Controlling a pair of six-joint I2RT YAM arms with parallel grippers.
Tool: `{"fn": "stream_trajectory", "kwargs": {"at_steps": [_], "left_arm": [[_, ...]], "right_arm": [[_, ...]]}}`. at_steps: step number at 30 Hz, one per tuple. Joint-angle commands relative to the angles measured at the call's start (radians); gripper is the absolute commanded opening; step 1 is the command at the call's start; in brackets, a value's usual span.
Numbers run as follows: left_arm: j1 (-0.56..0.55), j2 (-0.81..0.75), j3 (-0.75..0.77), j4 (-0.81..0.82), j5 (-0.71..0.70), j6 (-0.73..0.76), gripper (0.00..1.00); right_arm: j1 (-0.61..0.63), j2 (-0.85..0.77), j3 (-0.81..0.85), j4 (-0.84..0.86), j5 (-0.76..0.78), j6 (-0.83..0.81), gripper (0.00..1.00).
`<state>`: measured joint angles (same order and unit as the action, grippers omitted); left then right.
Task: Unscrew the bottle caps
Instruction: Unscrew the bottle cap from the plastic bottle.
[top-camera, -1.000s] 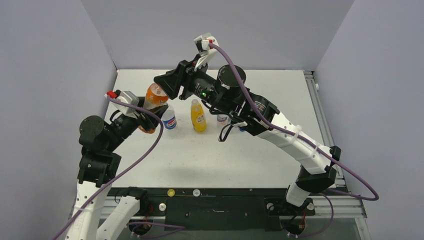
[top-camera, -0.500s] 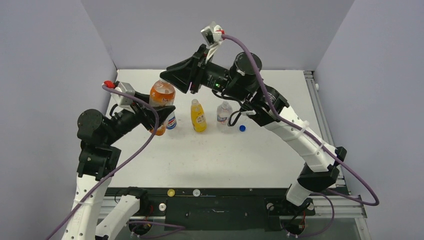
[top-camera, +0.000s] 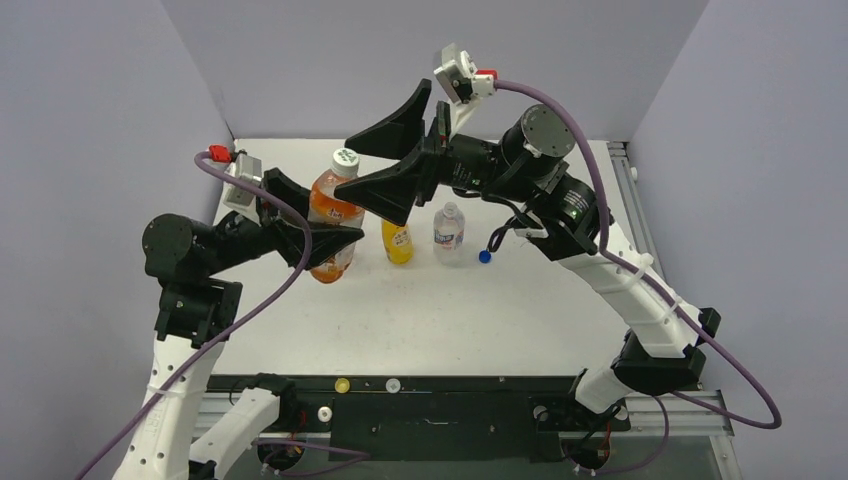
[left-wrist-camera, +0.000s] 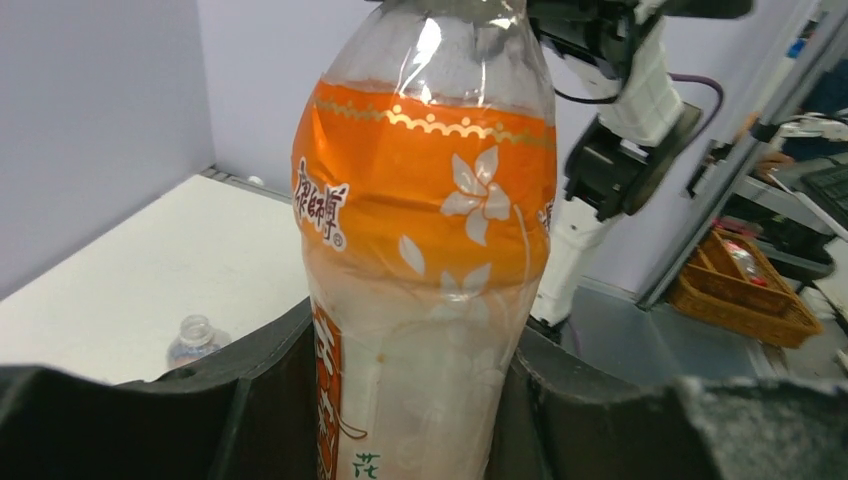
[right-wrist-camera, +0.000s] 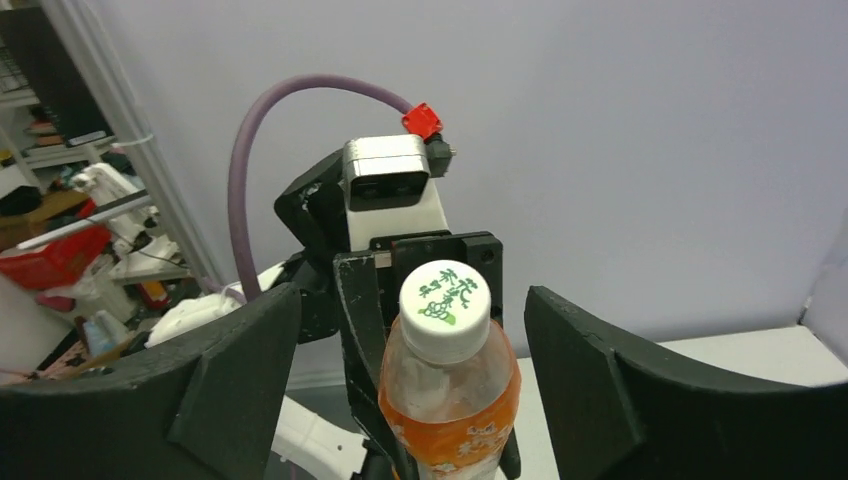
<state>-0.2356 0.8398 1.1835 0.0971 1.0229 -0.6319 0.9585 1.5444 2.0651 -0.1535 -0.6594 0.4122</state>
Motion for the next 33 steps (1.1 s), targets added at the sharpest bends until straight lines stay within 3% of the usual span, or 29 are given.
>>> {"fn": "stream_trajectory", "kwargs": {"at_steps": [1,4,6,9,12,15,21,33], "left_arm": [[0.002,-0.039,-0.007,-0.125,-0.197,0.219,0.01],[0.002,-0.077,-0.044,-0.196,-0.326,0.394,0.01],[0.002,-0.085,-0.053,-0.229,-0.393,0.481,0.01],[0.001,-0.104,-0.073,-0.253,-0.515,0.590,0.00],[-0.003,-0.110,-0.108,-0.280,-0.637,0.704,0.00],[-0.005,-0.116,-0.124,-0.308,-0.730,0.760,0.00],[-0.006,-0.146,-0.139,-0.306,-0.708,0.756,0.00],[-0.007,-0.187,-0.174,-0.274,-0.662,0.681,0.00]], "right_arm": [[0.027,-0.006,0.040,-0.107,0.172,-0.059,0.80],[0.074,0.007,0.070,-0.203,0.339,-0.136,0.81],[0.132,0.043,0.173,-0.295,0.508,-0.159,0.81],[0.169,0.141,0.321,-0.422,0.795,-0.126,0.82],[0.185,0.172,0.362,-0.474,0.923,-0.060,0.83],[0.196,0.167,0.308,-0.431,0.948,-0.032,0.83],[0.202,0.187,0.285,-0.346,0.865,0.007,0.84],[0.175,0.266,0.293,-0.282,0.805,0.074,0.59]]}}
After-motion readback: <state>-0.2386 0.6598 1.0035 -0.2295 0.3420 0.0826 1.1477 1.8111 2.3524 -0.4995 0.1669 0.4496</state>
